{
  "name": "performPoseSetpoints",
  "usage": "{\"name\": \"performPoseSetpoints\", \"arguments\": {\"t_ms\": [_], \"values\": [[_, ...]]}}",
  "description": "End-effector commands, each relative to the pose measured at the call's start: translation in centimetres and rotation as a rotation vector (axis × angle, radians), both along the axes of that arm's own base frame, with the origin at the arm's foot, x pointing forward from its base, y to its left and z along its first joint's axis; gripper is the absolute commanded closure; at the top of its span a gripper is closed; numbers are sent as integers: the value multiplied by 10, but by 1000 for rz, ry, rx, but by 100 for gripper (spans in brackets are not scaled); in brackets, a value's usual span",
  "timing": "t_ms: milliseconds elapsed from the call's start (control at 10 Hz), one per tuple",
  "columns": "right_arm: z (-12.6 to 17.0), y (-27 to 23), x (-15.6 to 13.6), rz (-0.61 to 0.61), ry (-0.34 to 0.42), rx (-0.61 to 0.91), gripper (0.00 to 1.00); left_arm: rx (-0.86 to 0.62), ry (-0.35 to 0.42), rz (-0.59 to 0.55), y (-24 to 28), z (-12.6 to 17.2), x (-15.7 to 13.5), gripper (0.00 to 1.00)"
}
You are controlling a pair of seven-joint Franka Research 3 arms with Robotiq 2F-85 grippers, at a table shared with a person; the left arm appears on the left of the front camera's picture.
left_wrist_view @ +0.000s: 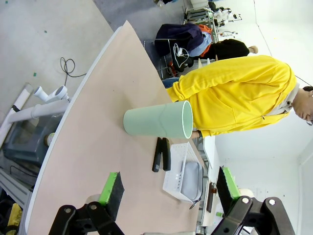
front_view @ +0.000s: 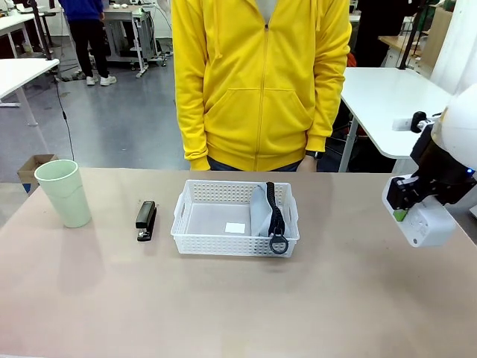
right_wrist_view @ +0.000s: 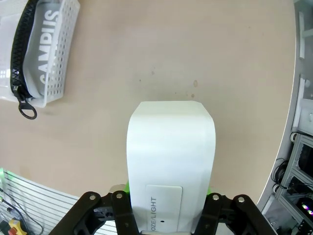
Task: Efficiently arrange items inside the basket to fit them all.
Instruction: Pick up the Digital clock and place it inside the Organizing basket.
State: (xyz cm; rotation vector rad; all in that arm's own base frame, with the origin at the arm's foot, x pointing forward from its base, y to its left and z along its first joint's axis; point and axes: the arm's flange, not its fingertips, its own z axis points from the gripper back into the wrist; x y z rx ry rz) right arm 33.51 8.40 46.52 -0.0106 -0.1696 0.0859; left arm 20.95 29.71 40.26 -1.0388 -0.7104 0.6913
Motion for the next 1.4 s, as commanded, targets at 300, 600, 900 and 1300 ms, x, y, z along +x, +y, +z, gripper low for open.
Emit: {"name": "performPoseSetpoints", "arguments": {"t_ms": [300, 600, 900, 1300], "values": [[16, 137, 52, 117, -39, -153, 48, 3, -34, -2, 0, -1, 1, 0], [-3, 260, 104, 369, -50, -120, 48, 3, -34, -2, 0, -1, 1, 0], [-50, 357, 142, 546, -45, -62, 48, 3, -34, -2, 0, -1, 1, 0], [-87, 370, 150, 619, 58, 41, 48, 3, -34, -2, 0, -1, 1, 0]]}}
